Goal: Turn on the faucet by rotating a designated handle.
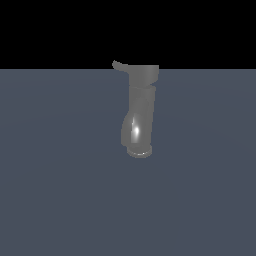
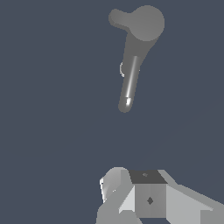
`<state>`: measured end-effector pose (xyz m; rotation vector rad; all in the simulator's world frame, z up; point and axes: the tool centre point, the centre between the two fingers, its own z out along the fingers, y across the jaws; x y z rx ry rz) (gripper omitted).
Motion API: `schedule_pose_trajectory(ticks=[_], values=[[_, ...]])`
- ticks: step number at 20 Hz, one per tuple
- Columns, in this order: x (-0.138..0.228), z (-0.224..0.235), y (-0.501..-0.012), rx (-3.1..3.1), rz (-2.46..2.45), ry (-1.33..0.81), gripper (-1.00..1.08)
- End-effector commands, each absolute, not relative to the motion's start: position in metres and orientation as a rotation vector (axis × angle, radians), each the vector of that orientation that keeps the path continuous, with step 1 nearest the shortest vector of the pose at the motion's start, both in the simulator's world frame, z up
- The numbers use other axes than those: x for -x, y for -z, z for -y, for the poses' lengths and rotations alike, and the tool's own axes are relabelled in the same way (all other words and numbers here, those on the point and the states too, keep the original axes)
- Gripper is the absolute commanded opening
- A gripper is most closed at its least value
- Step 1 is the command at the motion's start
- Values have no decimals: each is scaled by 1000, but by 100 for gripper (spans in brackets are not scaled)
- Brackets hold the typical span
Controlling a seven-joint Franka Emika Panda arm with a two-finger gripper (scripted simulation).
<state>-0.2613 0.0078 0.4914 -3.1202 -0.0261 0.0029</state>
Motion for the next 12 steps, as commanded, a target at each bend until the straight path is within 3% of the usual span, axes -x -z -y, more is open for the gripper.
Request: schedule_pose_trajectory(ticks=[1, 12], values=[[261, -8, -491, 3120, 26, -3, -100], [253, -19, -484, 3119, -83, -3, -100]])
